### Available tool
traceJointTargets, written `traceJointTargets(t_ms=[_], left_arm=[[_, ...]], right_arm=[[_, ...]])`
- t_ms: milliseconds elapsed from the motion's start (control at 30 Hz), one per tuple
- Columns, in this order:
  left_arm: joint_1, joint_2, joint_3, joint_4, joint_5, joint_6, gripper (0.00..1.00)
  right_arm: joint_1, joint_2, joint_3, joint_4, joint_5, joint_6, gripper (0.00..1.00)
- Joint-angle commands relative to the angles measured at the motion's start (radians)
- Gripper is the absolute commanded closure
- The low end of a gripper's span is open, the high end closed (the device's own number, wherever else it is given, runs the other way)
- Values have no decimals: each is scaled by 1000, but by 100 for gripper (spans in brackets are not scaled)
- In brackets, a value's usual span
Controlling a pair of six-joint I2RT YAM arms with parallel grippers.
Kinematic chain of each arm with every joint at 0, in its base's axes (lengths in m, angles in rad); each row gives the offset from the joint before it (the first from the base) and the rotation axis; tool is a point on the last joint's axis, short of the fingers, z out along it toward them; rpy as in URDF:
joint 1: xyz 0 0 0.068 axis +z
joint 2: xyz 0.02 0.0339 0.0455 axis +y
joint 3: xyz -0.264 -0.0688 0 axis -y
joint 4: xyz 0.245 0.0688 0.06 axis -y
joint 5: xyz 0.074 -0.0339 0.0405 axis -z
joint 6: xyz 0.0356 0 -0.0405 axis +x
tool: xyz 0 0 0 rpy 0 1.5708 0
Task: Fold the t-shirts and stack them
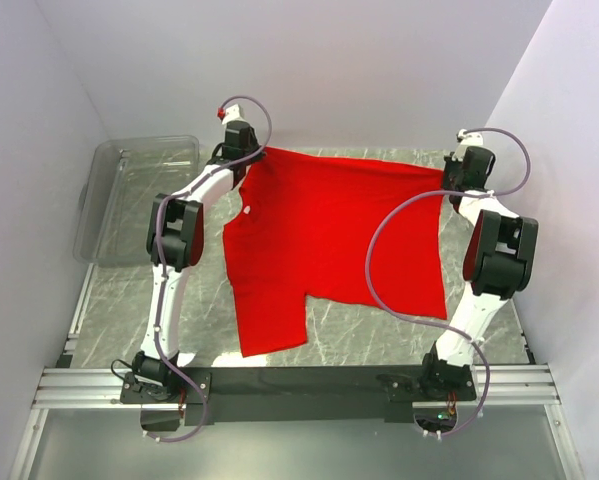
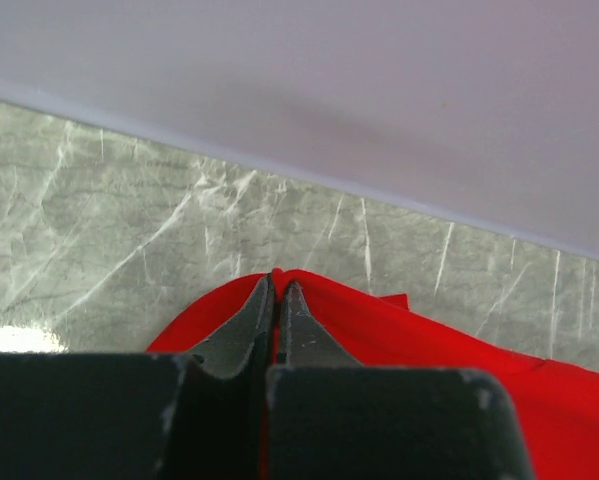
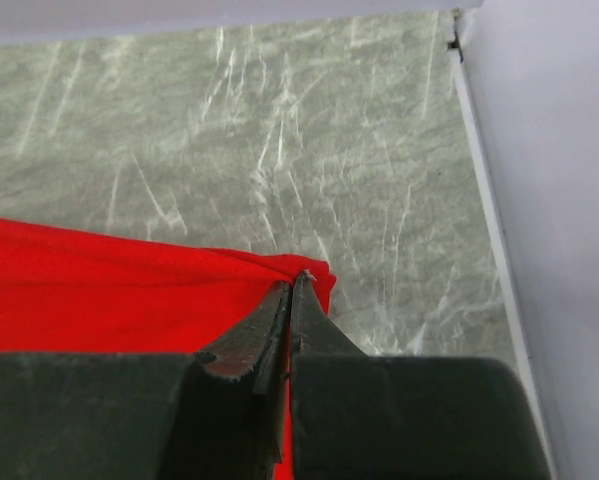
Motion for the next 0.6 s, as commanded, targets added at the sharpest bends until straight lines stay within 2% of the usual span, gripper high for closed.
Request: traceJointTargets(t_ms=[0,567], left_arm=[[21,13,63,21,12,-36,99],[34,-8,12,81,85,-20,99]], right_arm=[[-2,9,40,55,23,2,100],[-13,11,49,18,-175,-51,100]])
